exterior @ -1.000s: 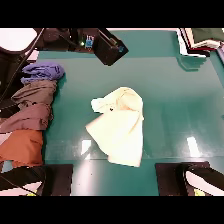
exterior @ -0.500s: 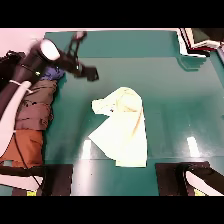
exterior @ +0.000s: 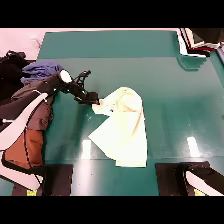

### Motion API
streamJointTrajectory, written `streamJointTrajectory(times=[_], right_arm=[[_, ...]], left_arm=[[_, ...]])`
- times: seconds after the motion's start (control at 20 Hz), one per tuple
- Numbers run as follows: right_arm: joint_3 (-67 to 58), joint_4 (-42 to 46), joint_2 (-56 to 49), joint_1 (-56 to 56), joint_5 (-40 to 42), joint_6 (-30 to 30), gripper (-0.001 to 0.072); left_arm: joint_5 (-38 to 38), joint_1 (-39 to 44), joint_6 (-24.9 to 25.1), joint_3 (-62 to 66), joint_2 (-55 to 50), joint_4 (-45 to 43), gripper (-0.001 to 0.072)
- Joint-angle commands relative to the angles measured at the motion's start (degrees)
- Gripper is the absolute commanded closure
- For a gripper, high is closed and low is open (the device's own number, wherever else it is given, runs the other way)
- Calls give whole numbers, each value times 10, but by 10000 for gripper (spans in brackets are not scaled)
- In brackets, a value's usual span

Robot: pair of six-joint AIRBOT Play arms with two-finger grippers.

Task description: Fold the shirts.

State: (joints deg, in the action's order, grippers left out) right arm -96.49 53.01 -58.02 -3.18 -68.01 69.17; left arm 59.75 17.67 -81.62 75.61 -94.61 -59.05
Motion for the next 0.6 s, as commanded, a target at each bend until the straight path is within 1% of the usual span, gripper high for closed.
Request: streamJointTrajectory(times=[0.0,0.05,0.15,0.25,0.35,0.4,0.45,0.5,0.55], right_arm=[[2,-5,-1,4,-18,0,699],[2,-5,-1,10,-31,0,699],[2,-5,-8,26,-82,0,699],[28,-4,-15,52,-157,8,699],[117,6,-14,81,-199,18,699],[172,23,-12,92,-199,20,698],[242,35,-10,98,-183,20,677],[308,36,-11,101,-159,24,447],[376,33,-17,98,-126,35,279]], left_arm=[[-19,10,7,-7,-2,8,576],[-22,8,7,0,-1,5,683],[-5,-14,7,42,3,3,685],[6,-52,7,95,24,1,686],[7,-90,7,142,51,-17,685],[8,-106,7,161,61,-28,685],[10,-119,7,172,69,-36,685],[13,-128,7,178,73,-38,686],[16,-133,7,178,74,-39,685]])
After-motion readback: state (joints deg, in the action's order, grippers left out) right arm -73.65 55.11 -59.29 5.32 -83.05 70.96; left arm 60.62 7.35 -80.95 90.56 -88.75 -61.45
